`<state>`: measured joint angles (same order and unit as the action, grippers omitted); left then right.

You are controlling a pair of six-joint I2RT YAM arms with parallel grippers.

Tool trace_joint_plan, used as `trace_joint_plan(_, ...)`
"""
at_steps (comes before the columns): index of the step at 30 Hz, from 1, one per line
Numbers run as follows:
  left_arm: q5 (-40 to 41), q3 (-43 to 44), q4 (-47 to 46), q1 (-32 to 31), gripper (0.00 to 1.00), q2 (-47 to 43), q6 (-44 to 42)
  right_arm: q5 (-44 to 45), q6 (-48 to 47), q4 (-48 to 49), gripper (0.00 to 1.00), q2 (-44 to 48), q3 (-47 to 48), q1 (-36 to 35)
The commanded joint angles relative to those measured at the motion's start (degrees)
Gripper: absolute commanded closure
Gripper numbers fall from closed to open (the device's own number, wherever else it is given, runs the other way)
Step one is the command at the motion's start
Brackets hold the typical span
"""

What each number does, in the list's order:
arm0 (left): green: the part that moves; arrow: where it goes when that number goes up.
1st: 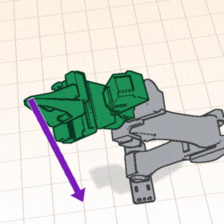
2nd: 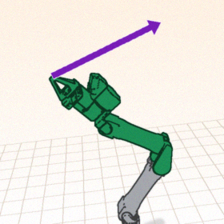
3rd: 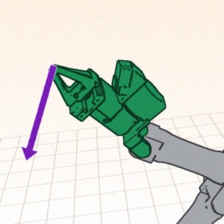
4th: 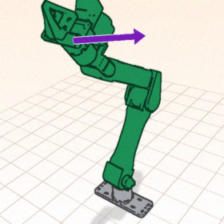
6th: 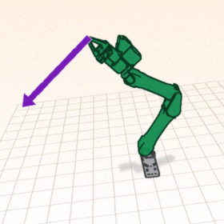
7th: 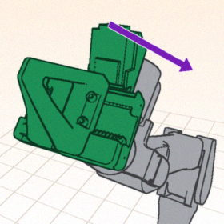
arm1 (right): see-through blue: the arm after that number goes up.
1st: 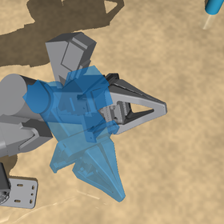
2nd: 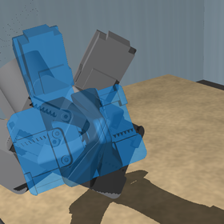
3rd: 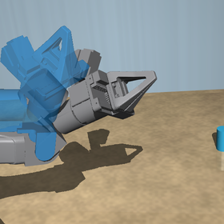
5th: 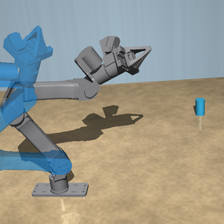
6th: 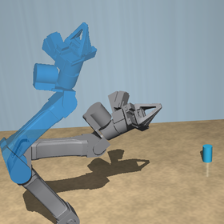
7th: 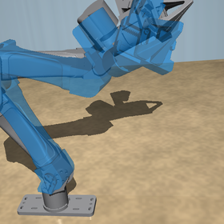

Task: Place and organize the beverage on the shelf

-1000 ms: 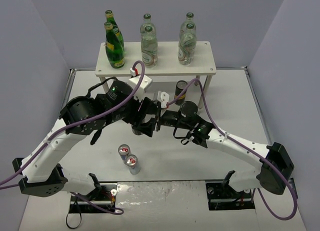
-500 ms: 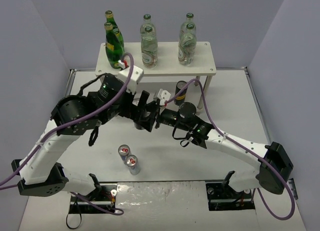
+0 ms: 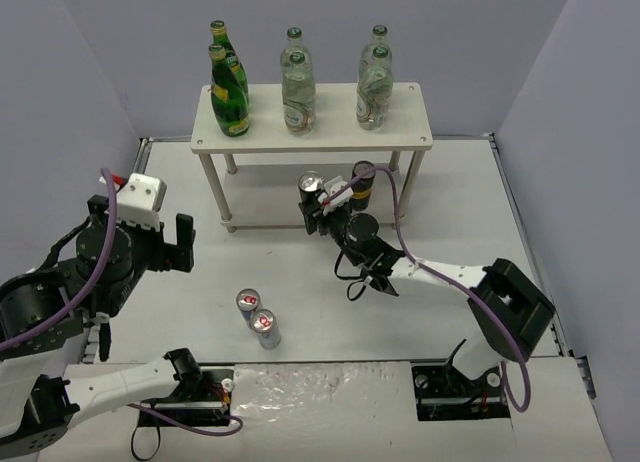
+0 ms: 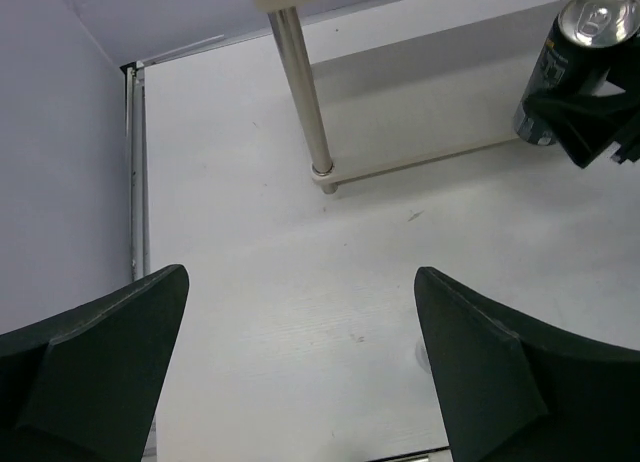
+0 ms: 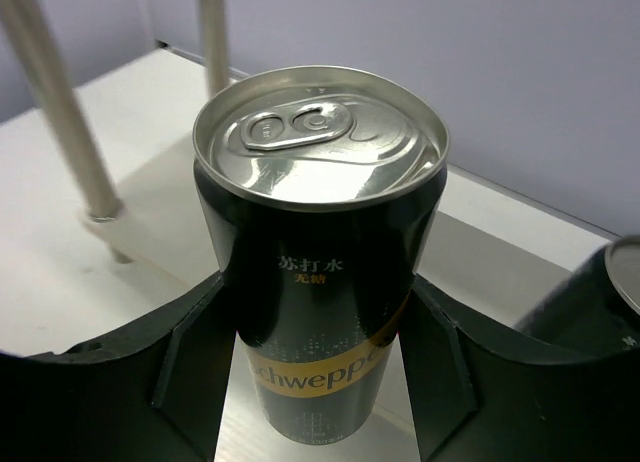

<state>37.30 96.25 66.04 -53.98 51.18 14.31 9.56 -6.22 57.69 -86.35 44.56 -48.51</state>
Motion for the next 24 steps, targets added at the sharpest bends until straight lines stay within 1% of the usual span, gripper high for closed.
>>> trace_joint_plan(1,-1.36,-9.90,-2.94,0.19,0.06,-6.23,-0.77,8.10,-4.42,17.36,1.00,-3.29,2.90,1.75)
trace_joint_plan(6,-0.82,-19.50,-4.25,0.19,0.06,-14.95,0.20,6.26,-2.04,23.42,1.00,-8.13,4.75,4.83)
trace_joint_plan(7,-1.00,-21.26,-6.52,0.10,0.06,-18.01,-0.50,5.74,-2.13,24.04,1.00,-9.79,4.93,5.09)
trace_joint_plan(8,-0.91,-24.41,-7.50,0.10,0.06,-19.26,-1.46,4.51,-2.22,25.44,1.00,-10.59,5.45,5.88)
trace_joint_plan(10,-1.00,-26.54,-9.60,0.10,0.06,-21.98,-1.56,3.97,-1.69,27.03,1.00,-12.78,5.46,6.50)
trace_joint_plan(14,-2.75,-30.32,-11.37,0.10,0.06,-22.70,-1.12,1.87,1.03,31.59,1.00,-15.95,4.84,7.81)
trace_joint_plan(19,-4.51,-31.38,-11.72,0.10,0.06,-20.95,0.19,1.78,2.43,37.66,1.00,-20.87,4.14,7.91)
trace_joint_plan(23,-5.92,-32.44,-12.69,0.10,0.06,-20.59,0.64,3.62,2.79,38.46,1.00,-23.77,5.28,8.17)
trace_joint_plan(24,-6.18,-32.61,-12.78,0.10,0.06,-20.33,0.64,4.75,2.70,38.55,0.96,-24.91,5.54,8.26)
